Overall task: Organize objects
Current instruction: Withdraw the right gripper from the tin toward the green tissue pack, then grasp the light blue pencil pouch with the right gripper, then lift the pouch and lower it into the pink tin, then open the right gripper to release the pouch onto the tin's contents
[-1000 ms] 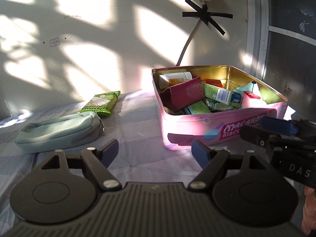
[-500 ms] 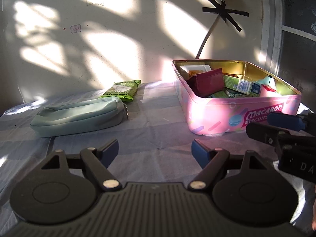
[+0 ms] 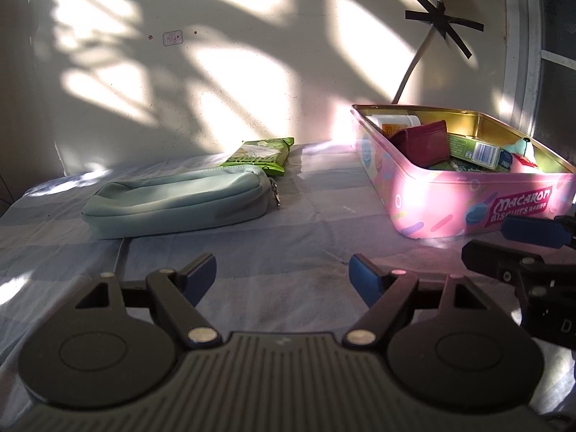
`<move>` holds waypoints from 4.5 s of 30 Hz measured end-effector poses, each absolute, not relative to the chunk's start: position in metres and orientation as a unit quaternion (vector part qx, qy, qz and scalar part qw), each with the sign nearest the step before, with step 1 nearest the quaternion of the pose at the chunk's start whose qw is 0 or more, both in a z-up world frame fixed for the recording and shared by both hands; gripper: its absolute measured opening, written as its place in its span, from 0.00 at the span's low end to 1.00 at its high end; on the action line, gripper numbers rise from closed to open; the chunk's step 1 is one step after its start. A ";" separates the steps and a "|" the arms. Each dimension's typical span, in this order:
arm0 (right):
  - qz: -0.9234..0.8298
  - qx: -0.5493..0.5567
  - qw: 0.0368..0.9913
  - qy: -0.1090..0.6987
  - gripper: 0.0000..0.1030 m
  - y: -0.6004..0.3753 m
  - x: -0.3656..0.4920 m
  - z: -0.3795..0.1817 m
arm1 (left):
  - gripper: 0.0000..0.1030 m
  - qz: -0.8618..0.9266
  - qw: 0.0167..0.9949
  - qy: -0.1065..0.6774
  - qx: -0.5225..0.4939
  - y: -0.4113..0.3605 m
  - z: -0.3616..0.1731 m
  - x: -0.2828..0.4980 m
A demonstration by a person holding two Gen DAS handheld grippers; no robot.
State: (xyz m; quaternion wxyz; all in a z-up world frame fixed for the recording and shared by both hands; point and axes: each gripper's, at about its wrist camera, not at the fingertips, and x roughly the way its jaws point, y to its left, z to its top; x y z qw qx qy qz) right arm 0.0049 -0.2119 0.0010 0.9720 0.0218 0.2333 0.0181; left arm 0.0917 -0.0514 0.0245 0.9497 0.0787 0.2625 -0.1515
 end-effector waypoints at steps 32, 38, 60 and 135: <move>0.114 0.056 0.940 0.318 0.50 -0.134 0.181 -0.003 | 0.81 -0.005 0.949 0.303 -0.085 0.065 0.003 0.155; 0.067 0.251 0.893 0.367 0.50 -0.171 0.253 -0.023 | 0.81 0.016 0.949 0.298 -0.100 0.072 0.003 0.157; 0.101 0.243 0.900 0.347 0.22 -0.250 0.060 0.004 | 0.81 0.025 0.968 0.211 -0.131 0.083 0.017 0.137; -0.151 0.127 0.976 0.086 0.87 -0.390 -0.005 0.033 | 0.78 -0.183 0.954 0.207 0.120 -0.196 0.072 0.124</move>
